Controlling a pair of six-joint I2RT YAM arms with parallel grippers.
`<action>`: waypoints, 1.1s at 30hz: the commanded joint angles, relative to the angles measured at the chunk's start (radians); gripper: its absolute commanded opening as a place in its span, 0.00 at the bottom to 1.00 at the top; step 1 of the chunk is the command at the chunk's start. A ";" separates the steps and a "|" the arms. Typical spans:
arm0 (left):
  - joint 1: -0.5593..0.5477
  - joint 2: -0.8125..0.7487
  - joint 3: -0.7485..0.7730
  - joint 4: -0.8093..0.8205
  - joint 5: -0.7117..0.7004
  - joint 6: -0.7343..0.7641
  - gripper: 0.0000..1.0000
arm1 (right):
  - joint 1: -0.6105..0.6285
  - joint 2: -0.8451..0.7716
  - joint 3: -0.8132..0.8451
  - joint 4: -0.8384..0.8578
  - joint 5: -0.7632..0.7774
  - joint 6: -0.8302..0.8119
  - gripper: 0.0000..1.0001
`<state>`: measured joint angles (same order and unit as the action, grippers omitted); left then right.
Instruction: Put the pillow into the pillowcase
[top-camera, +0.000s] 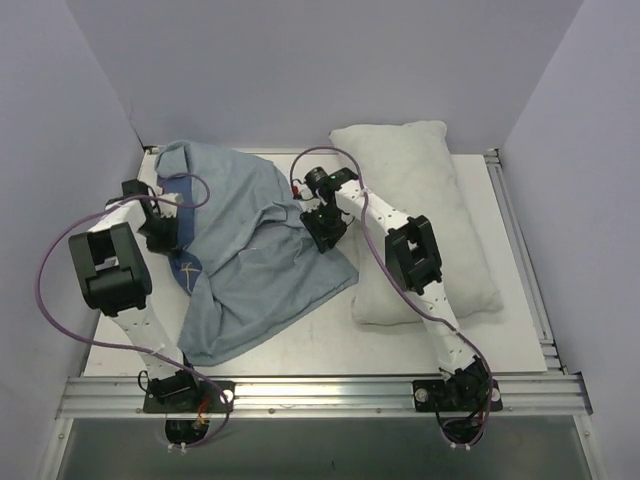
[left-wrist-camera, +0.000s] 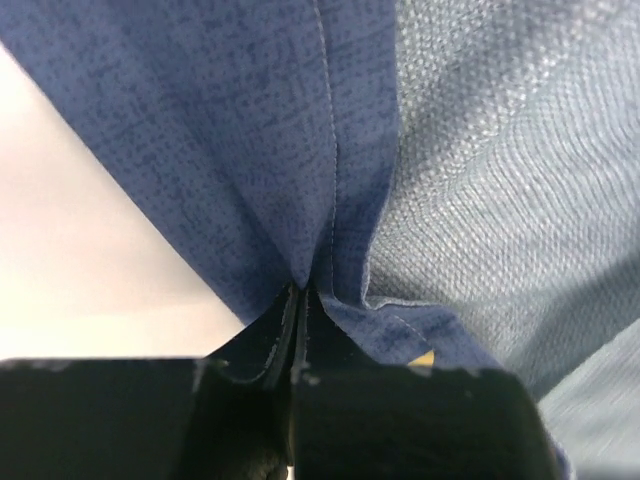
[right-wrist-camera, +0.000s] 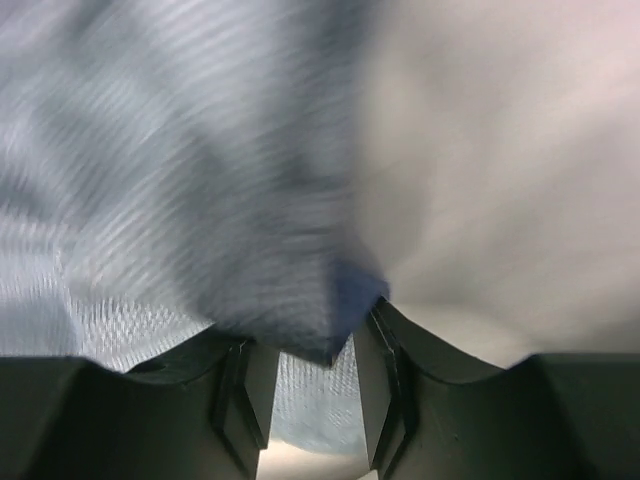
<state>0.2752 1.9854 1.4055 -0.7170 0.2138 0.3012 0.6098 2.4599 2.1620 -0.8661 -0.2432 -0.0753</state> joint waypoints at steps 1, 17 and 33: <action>0.102 -0.160 -0.141 -0.091 0.080 0.052 0.00 | -0.057 0.130 0.195 -0.066 0.140 -0.047 0.34; 0.101 -0.289 -0.051 -0.119 0.322 0.174 0.77 | -0.007 -0.253 -0.137 0.038 -0.162 -0.035 0.63; -0.051 -0.252 -0.109 -0.283 0.087 0.436 0.59 | -0.019 0.060 0.073 0.010 -0.212 0.037 0.60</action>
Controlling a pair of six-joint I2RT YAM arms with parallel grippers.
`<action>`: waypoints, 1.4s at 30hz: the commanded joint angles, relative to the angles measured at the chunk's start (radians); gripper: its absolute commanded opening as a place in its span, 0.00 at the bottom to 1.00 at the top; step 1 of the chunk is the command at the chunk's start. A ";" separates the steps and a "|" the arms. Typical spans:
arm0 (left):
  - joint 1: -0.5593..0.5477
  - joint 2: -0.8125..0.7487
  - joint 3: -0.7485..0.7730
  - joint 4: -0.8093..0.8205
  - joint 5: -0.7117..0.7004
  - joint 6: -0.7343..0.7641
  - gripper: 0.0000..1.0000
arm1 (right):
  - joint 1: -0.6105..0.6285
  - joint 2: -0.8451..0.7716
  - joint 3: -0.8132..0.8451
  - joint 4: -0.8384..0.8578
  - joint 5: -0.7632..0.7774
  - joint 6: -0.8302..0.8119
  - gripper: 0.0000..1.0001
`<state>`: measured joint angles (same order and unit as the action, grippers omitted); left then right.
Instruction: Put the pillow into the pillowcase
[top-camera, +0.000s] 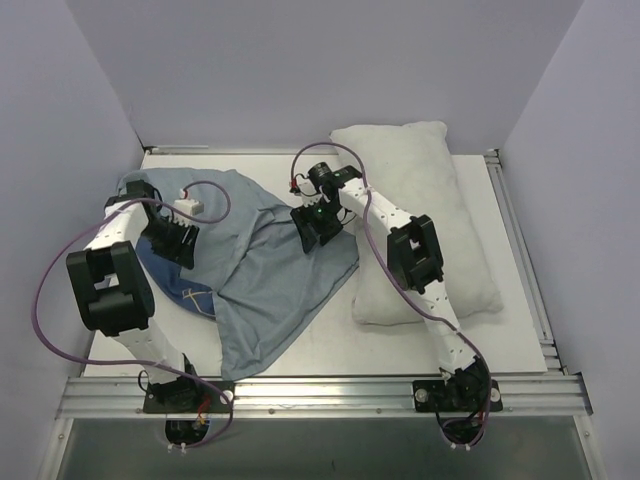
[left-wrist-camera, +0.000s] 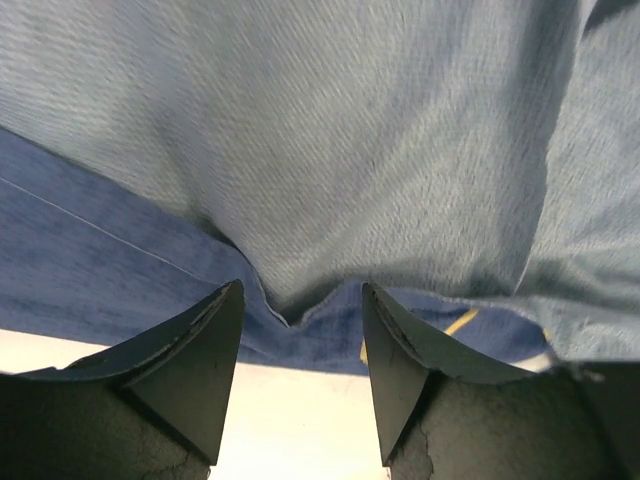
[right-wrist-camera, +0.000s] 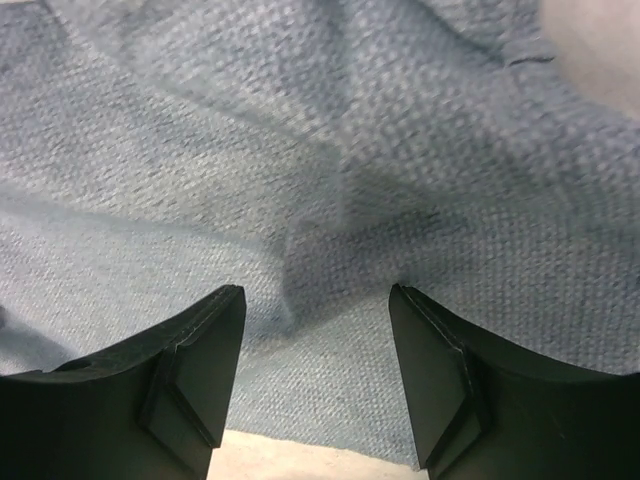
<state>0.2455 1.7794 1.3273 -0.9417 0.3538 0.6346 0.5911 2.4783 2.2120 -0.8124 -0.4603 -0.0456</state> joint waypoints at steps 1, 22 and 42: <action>-0.029 -0.044 -0.037 -0.058 -0.062 0.109 0.59 | -0.004 0.044 0.023 -0.044 0.002 0.010 0.60; -0.041 0.044 -0.057 -0.012 -0.265 0.080 0.40 | -0.027 0.047 0.012 -0.039 0.051 0.009 0.56; 0.259 -0.302 -0.412 -0.160 -0.432 0.347 0.26 | -0.097 0.064 0.057 -0.041 0.146 -0.020 0.52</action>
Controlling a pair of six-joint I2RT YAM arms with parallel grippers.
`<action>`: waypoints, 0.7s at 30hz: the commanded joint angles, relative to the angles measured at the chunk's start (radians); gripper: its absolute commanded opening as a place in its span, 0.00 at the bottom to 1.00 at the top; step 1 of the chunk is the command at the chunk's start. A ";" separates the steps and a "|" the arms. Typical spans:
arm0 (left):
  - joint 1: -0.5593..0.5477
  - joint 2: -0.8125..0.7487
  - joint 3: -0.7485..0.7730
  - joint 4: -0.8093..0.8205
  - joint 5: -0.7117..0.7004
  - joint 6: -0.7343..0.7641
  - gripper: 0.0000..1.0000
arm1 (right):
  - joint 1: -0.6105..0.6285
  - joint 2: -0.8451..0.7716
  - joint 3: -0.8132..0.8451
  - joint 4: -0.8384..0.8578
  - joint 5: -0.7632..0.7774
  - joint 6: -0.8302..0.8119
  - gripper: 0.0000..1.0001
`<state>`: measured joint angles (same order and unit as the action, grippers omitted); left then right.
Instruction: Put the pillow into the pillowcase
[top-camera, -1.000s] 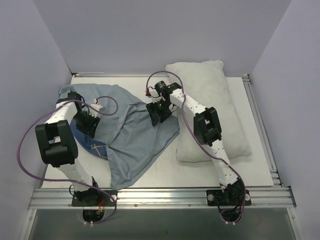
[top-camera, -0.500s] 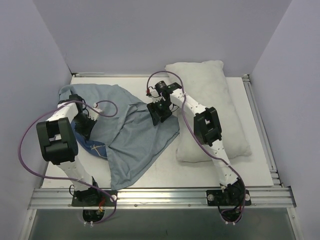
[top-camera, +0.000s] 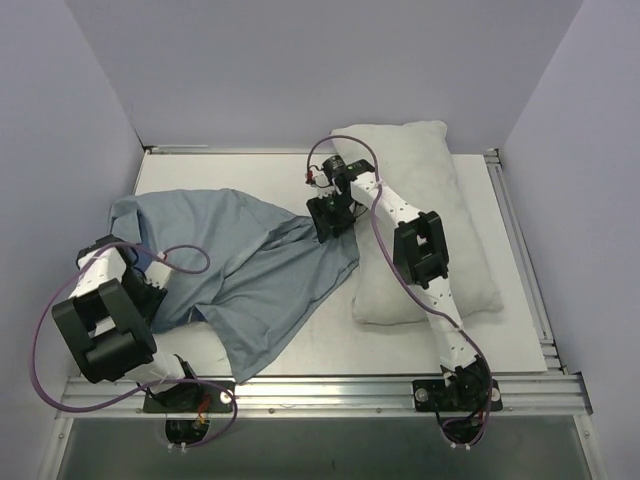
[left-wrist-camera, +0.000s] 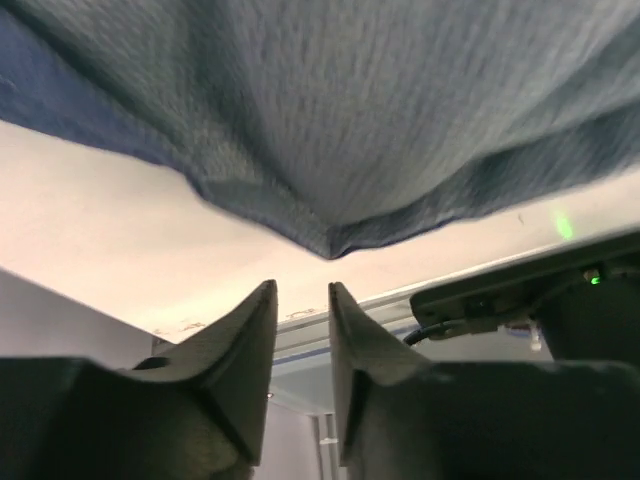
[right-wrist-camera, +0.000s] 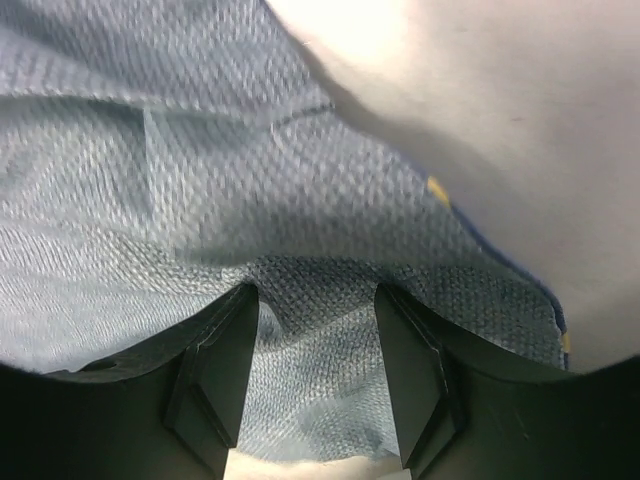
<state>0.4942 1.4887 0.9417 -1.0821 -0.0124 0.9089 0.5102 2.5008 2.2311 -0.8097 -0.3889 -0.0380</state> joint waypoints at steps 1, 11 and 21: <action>0.010 -0.013 -0.020 -0.025 -0.045 0.070 0.39 | -0.016 0.044 0.050 -0.043 0.074 -0.031 0.52; -0.179 0.010 0.456 -0.145 0.533 -0.047 0.97 | -0.013 -0.122 0.075 -0.016 -0.054 -0.118 0.67; -0.419 0.361 0.618 0.418 0.453 -0.507 0.81 | 0.145 -0.358 -0.412 0.032 -0.125 -0.172 0.62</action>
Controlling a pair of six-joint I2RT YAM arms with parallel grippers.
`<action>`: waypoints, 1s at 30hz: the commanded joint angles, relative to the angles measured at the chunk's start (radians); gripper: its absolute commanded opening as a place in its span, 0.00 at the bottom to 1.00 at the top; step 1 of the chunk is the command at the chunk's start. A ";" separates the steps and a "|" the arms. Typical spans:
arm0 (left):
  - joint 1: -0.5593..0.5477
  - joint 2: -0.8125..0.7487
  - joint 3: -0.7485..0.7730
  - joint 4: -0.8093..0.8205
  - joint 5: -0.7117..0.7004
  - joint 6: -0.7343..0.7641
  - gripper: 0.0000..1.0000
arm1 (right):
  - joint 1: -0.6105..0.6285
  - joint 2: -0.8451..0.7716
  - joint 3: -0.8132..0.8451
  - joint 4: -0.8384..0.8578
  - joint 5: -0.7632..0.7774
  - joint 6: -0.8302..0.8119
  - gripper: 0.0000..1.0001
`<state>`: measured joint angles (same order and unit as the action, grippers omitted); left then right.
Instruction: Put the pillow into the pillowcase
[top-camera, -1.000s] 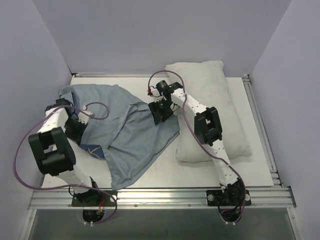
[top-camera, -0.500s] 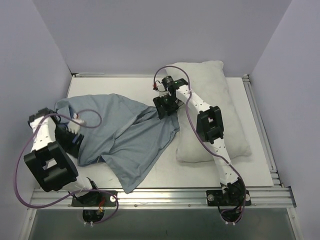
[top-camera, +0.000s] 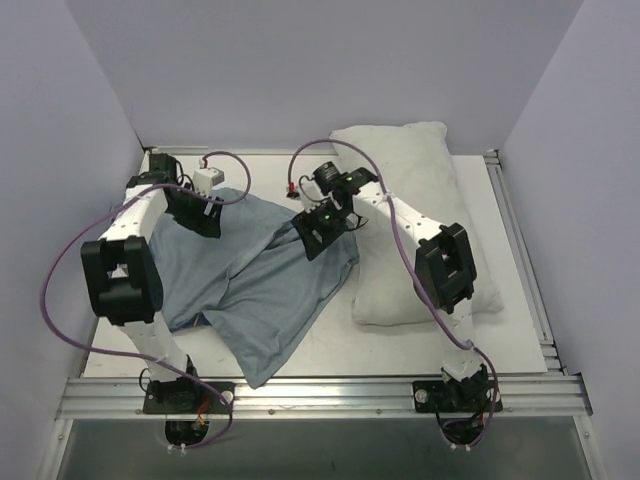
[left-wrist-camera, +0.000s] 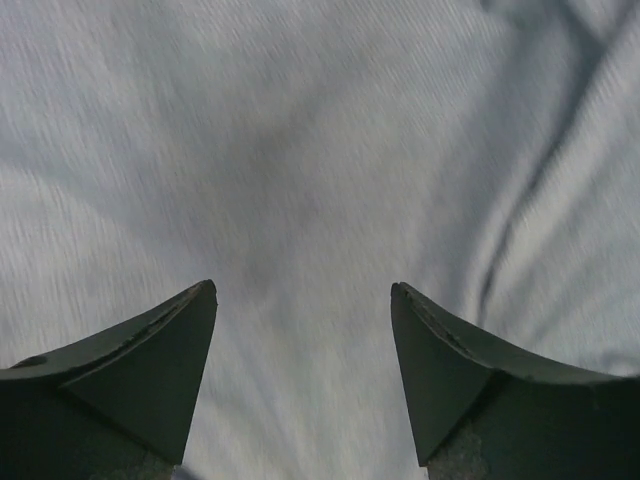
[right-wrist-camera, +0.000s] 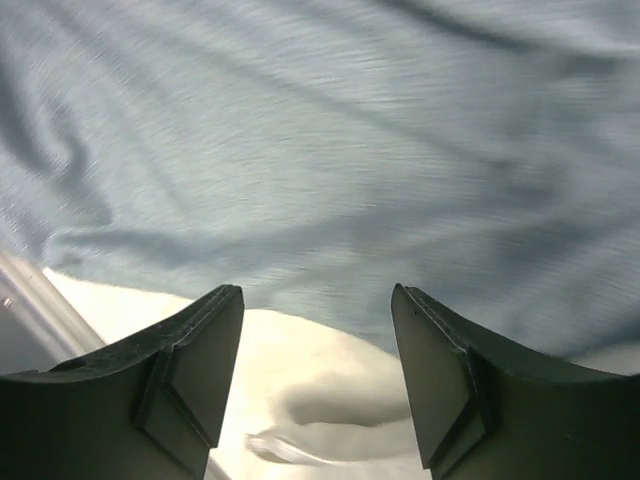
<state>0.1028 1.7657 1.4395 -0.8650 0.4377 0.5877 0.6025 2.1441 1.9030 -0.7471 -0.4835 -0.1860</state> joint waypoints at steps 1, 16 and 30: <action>-0.038 0.159 0.152 0.210 -0.011 -0.224 0.78 | 0.059 0.010 -0.096 -0.035 -0.035 -0.021 0.61; 0.021 0.627 0.545 0.256 -0.281 -0.446 0.26 | -0.087 0.372 0.403 -0.267 0.190 0.020 0.56; 0.055 0.356 0.474 0.288 -0.039 -0.459 0.91 | -0.256 -0.101 0.200 -0.124 0.560 0.069 0.99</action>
<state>0.1944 2.3272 1.9636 -0.6094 0.3031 0.0952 0.4423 2.0716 2.0846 -0.8803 -0.1513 -0.2077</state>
